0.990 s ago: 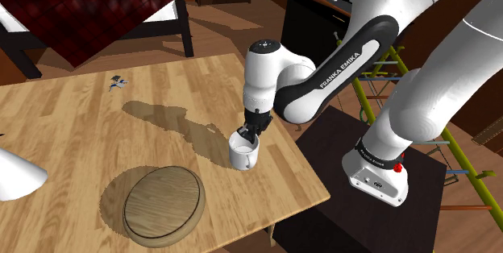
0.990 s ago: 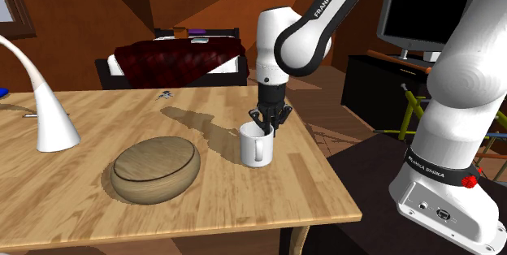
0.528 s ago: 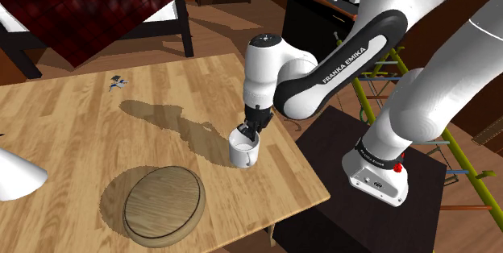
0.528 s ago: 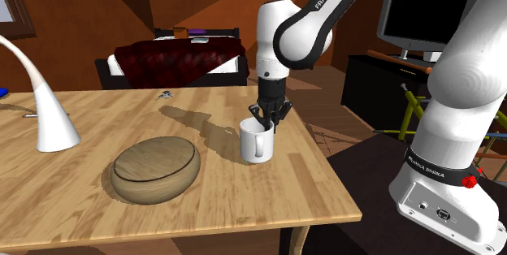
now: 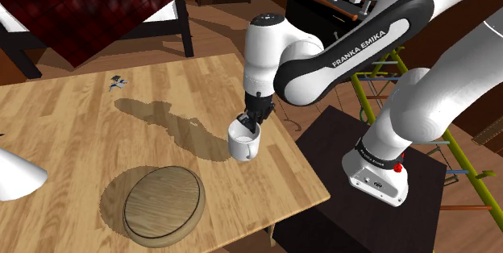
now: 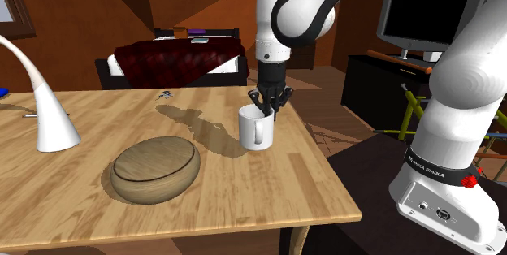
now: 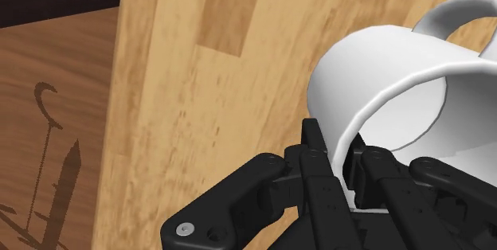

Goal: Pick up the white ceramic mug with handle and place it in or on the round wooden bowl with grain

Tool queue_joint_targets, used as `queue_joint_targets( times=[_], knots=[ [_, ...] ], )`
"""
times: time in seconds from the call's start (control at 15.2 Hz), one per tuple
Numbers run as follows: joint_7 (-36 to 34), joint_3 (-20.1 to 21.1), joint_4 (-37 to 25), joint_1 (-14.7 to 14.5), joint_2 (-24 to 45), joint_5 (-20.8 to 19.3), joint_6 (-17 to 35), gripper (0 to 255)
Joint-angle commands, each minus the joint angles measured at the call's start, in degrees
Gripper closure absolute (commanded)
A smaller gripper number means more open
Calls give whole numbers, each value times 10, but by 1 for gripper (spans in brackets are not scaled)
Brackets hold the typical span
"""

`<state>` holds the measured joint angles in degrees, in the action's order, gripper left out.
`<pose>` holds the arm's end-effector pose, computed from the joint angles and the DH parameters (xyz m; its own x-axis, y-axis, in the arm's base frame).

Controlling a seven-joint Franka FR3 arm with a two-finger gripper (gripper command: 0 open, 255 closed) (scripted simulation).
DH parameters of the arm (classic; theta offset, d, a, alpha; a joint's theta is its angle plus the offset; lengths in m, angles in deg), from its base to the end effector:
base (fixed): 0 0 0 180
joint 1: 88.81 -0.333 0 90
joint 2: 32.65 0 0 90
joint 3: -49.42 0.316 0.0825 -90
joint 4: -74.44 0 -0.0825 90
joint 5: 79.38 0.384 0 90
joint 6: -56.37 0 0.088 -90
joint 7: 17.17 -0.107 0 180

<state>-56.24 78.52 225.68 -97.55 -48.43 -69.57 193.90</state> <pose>0.3304 0.2486 0.3261 0.9865 -0.1624 0.0195 -0.1626 -0.9867 0.0047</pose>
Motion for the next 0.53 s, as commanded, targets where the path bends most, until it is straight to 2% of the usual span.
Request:
queue_joint_targets(
  times=[0.0, 0.46],
  knots=[
    [6, -5, -4, -2, -15, 5, -19, 255],
    [16, -19, -30, -8, -57, 14, -85, 255]
  ],
)
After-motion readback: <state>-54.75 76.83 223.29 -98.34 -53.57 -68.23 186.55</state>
